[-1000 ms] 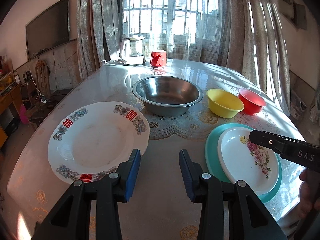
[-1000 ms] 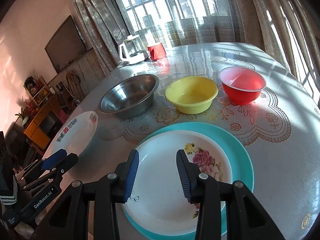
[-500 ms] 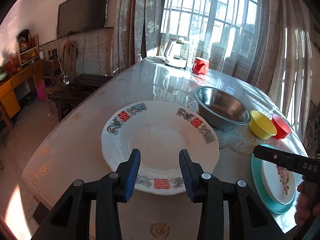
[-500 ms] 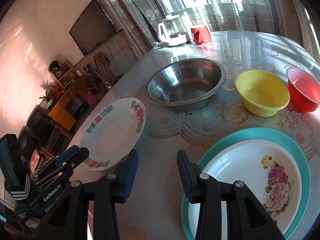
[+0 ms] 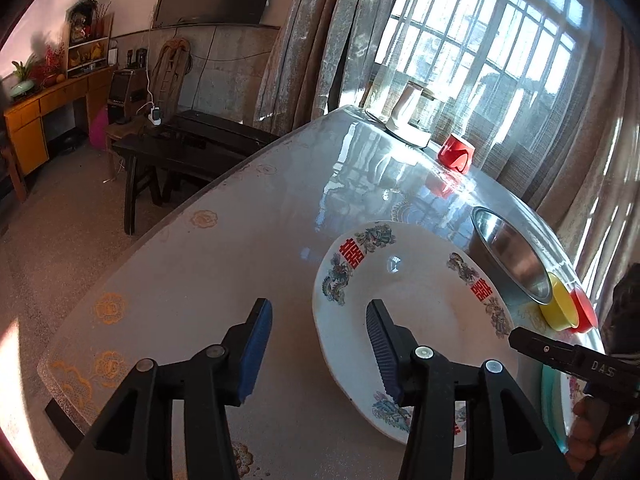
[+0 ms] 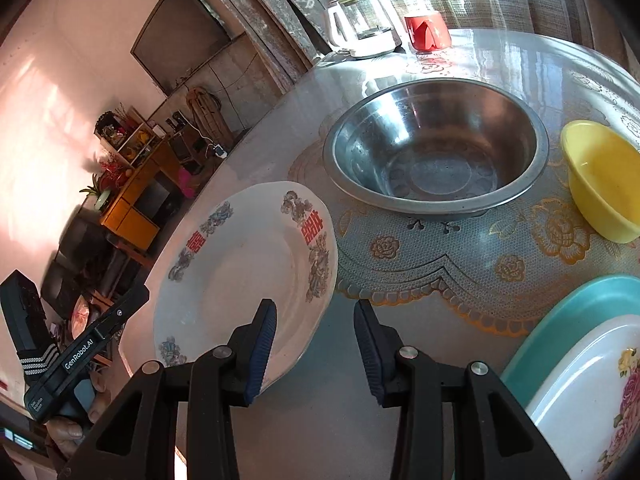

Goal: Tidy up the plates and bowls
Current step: 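Move the left tool to the double-happiness plate rim and grasp it, then lift the double-happiness plate with the left tool toward the plate stack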

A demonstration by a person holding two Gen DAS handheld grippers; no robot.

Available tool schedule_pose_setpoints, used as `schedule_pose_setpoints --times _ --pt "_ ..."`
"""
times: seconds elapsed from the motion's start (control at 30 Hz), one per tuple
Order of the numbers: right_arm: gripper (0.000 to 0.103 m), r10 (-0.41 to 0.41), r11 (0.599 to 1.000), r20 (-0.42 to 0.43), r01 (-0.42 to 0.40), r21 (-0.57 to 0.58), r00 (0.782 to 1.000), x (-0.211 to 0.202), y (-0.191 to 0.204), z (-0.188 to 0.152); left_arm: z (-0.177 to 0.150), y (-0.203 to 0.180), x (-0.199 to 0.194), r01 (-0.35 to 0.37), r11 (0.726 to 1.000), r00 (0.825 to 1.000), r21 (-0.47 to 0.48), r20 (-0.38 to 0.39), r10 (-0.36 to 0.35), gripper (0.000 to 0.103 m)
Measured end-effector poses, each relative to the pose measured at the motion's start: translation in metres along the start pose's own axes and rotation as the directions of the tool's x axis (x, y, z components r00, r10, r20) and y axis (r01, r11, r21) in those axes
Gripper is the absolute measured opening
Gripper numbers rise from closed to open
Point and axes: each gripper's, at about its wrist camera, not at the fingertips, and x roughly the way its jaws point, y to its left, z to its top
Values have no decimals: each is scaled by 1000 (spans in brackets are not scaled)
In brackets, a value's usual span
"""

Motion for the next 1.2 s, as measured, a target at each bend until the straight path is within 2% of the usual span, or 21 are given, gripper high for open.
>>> schedule_pose_setpoints --times 0.2,0.3,0.37,0.47,0.57,0.7,0.83,0.87,0.93,0.97,1.2 --pt "41 29 1000 -17 -29 10 999 17 0 5 9 2 28 14 1000 1000 2 -25 -14 46" --pt "41 32 999 -20 -32 10 999 25 2 7 13 -2 41 24 1000 998 14 -51 -23 32" --pt "37 37 999 -29 -38 -5 999 29 5 7 13 -7 43 46 999 997 25 -60 -44 24" --pt "36 12 999 -23 -13 -48 1000 29 11 3 8 -15 40 4 998 999 70 -46 -1 24" --pt "34 -16 998 -23 15 -66 1000 25 13 -2 -1 -13 30 31 997 997 72 -67 -27 24" --pt "34 -4 999 -32 3 -54 999 17 5 -7 -16 -13 18 67 992 996 107 -73 -59 24" --pt "35 -17 996 -44 13 -83 999 20 9 -10 -12 -6 27 83 995 993 54 -86 -78 33" --pt "36 -27 996 -40 24 -91 999 20 11 -10 -12 -7 29 83 995 993 56 -89 -78 33" --pt "35 -39 994 -30 35 -100 999 19 14 -13 -14 -14 29 81 993 994 85 -86 -73 27" --pt "34 -38 994 -30 35 -100 999 18 14 -15 -16 -17 27 67 993 995 99 -79 -59 27" --pt "34 -91 981 -21 86 -172 996 6 18 -29 -31 -21 10 99 988 993 115 -76 -90 26"
